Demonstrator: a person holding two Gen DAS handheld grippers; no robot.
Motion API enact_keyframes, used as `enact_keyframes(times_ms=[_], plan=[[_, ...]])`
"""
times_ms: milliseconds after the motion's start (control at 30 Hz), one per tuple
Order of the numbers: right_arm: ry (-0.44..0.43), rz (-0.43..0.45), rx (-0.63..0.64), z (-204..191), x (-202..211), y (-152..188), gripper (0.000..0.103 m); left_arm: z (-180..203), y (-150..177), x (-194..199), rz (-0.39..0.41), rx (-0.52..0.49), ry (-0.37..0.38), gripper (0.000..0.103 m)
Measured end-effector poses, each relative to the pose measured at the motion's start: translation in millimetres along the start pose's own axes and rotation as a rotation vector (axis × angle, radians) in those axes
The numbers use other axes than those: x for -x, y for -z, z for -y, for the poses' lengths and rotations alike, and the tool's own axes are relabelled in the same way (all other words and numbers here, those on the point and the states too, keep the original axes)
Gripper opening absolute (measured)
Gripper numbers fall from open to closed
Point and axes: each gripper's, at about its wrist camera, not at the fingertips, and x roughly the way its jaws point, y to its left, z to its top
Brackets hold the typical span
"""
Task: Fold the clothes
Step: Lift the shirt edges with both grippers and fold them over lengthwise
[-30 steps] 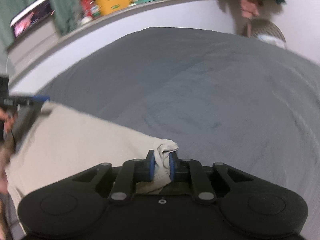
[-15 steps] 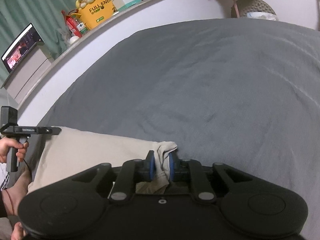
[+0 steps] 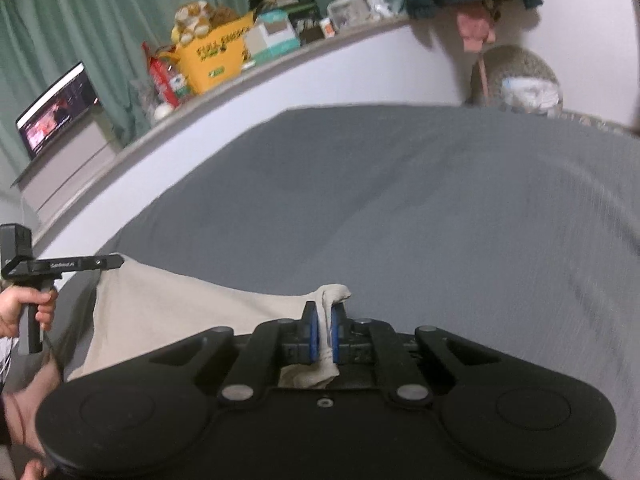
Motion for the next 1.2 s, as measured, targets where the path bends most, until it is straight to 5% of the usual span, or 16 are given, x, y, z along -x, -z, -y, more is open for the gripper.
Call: enact_keyframes(times_ms=[167,400,567,700,767,900,1200], plan=[[0.031,0.047,0.103,-13.2,-4.2,-9.3,0.007,-3.1,-11.0,22.8,0.084,-0.11,0.002,0.007],[0.006,0.161,0.346,-61.9,44.5,39.9,0.007,-18.7,10.5,94.7,0.186,-0.24,0.132,0.007],[0.042,0.158,0.554,-105.9,76.3,88.4,0.007,-15.8,34.2,133.0,0.166,-0.413,0.187,0.008],[0.098,0.062,0.708,-127.9,73.0,112.9,0.009,-9.3,50.8,154.3,0.092,-0.577,0.226,0.008],[0.129,0.01,0.786,-138.2,70.2,124.3,0.011,-2.9,62.8,156.7,0.023,-0.691,0.219,0.008],[0.192,-0.097,0.939,-158.8,64.5,147.2,0.044,10.8,82.6,159.0,-0.069,-0.907,0.181,0.011],[0.357,-0.155,1.526,-208.7,40.0,193.7,0.046,37.4,106.6,175.7,-0.036,-1.279,0.042,0.013]])
